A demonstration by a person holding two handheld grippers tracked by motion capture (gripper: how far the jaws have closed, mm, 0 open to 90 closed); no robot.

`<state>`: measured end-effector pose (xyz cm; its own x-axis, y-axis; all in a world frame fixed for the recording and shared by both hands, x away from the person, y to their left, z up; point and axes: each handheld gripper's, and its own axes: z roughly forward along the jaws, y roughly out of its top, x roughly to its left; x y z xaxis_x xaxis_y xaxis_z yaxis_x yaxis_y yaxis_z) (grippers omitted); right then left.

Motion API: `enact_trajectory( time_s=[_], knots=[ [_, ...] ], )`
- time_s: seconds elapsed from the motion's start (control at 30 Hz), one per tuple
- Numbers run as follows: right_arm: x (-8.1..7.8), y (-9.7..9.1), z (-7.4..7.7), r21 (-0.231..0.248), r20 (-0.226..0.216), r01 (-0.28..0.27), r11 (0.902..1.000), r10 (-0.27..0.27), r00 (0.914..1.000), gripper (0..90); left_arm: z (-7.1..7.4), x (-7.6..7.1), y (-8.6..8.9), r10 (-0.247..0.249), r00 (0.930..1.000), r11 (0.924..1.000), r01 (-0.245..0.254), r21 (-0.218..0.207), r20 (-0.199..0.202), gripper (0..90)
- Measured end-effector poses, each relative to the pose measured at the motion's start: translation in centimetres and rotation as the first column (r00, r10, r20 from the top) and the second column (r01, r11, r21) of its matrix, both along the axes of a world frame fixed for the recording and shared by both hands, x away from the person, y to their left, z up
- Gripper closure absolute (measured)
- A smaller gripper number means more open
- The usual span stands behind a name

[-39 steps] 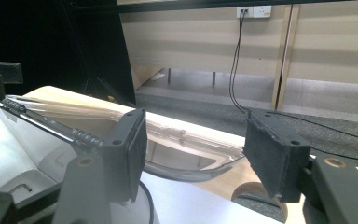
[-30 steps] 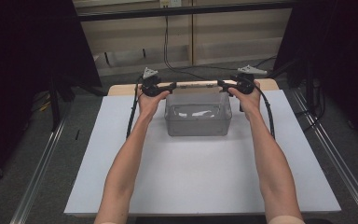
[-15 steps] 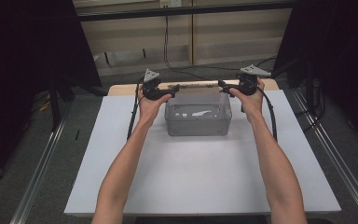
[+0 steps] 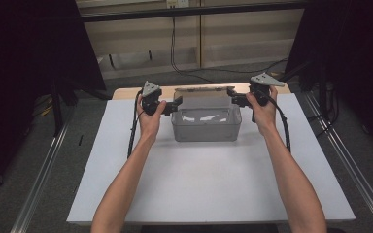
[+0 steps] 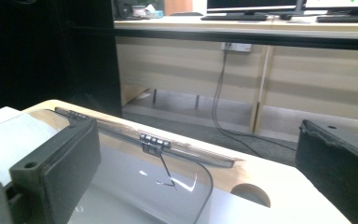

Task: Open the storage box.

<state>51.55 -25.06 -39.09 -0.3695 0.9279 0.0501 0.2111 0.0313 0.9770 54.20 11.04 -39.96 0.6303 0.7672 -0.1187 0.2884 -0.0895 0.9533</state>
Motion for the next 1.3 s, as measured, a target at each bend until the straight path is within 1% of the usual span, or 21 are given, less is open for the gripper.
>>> enact_trajectory(
  time_s=[0.1,0.17,0.2,0.33,0.43,0.5,0.53,0.57,0.6,0.67,0.73,0.8,0.87,0.93,0.97,1.0,1.03,1.13,1.17,1.27,1.3],
  knots=[
    [-0.7,0.4,0.2,-0.015,-0.006,0.011,0.9998,-0.011,0.9999,0.1,0.6,-0.7,0.5,0.013,0.9995,0.9998,-0.013,0.011,0.028,2.5],
    [-1.1,0.5,0.3,-0.010,0.007,0.007,0.9999,-0.007,1.0000,0.9,1.0,-1.1,0.9,0.008,0.9990,0.9997,-0.009,0.025,0.044,2.6],
    [-1.3,0.7,0.3,-0.018,0.007,0.003,0.9998,-0.003,1.0000,1.2,1.1,-1.3,1.0,0.010,0.9986,0.9995,-0.011,0.029,0.051,2.7],
    [-2.2,1.1,0.4,-0.031,0.019,0.007,0.9995,-0.007,0.9998,0.8,1.3,-2.2,1.6,0.015,0.9965,0.9998,-0.016,0.009,0.082,3.6],
    [-2.8,1.2,0.6,-0.035,0.040,0.018,0.9992,-0.017,0.9990,0.7,1.1,-2.8,2.0,0.023,0.9963,0.9997,-0.022,-0.010,0.082,3.5],
    [-3.4,1.1,0.6,-0.030,0.064,0.025,0.9992,-0.023,0.9977,0.9,1.1,-3.0,2.3,0.020,0.9958,0.9998,-0.021,0.002,0.090,3.5],
    [-3.6,1.1,0.6,-0.033,0.067,0.031,0.9990,-0.029,0.9973,0.0,1.0,-3.2,2.3,0.020,0.9951,0.9997,-0.022,0.014,0.097,3.4],
    [-3.7,1.1,0.6,-0.030,0.059,0.034,0.9990,-0.032,0.9977,0.0,1.0,-3.3,2.4,0.013,0.9953,0.9996,-0.016,0.023,0.096,3.1],
    [-3.9,1.1,0.6,-0.028,0.067,0.038,0.9989,-0.036,0.9971,0.0,1.0,-3.5,2.6,0.013,0.9956,0.9999,-0.014,0.006,0.093,2.8],
    [-4.4,1.1,0.7,-0.030,0.080,0.044,0.9986,-0.041,0.9959,0.0,1.0,-3.9,3.0,0.030,0.9953,0.9995,-0.029,-0.011,0.092,2.8],
    [-4.9,1.2,0.7,-0.035,0.092,0.040,0.9986,-0.037,0.9950,0.1,1.1,-4.3,3.3,0.038,0.9946,0.9992,-0.037,-0.011,0.097,2.8],
    [-5.3,1.3,0.8,-0.045,0.093,0.036,0.9983,-0.032,0.9951,0.0,1.0,-4.6,3.6,0.046,0.9939,0.9990,-0.045,-0.008,0.100,2.8],
    [-5.9,1.4,1.0,-0.049,0.116,0.044,0.9978,-0.038,0.9925,0.1,0.9,-5.0,3.9,0.049,0.9939,0.9987,-0.047,-0.019,0.099,2.8],
    [-6.3,1.4,1.1,-0.054,0.122,0.043,0.9976,-0.036,0.9918,0.1,0.8,-5.4,4.1,0.055,0.9932,0.9984,-0.053,-0.020,0.103,2.9],
    [-6.5,1.4,1.1,-0.060,0.123,0.045,0.9972,-0.037,0.9918,0.1,0.7,-5.5,4.2,0.058,0.9928,0.9983,-0.058,-0.009,0.105,2.9],
    [-6.8,1.4,1.1,-0.067,0.127,0.049,0.9965,-0.040,0.9911,0.1,0.7,-5.7,4.2,0.066,0.9929,0.9978,-0.064,-0.013,0.099,2.9],
    [-6.9,1.3,1.2,-0.068,0.124,0.050,0.9964,-0.041,0.9914,0.0,0.6,-5.8,4.3,0.065,0.9931,0.9979,-0.064,-0.014,0.098,2.9],
    [-7.7,1.2,1.1,-0.064,0.126,0.052,0.9966,-0.044,0.9911,0.1,0.7,-6.5,4.5,0.059,0.9910,0.9981,-0.057,-0.021,0.120,2.9],
    [-7.9,1.2,1.1,-0.065,0.124,0.052,0.9965,-0.044,0.9914,0.2,0.8,-6.7,4.6,0.052,0.9914,0.9984,-0.049,-0.028,0.120,2.9],
    [-8.6,1.1,0.9,-0.072,0.124,0.048,0.9962,-0.039,0.9915,0.7,1.1,-7.5,4.6,0.033,0.9897,0.9992,-0.030,-0.025,0.139,2.9],
    [-8.8,1.1,0.9,-0.073,0.135,0.052,0.9960,-0.041,0.9899,1.4,1.2,-7.9,4.6,0.023,0.9889,0.9995,-0.020,-0.024,0.147,2.9]
  ],
)
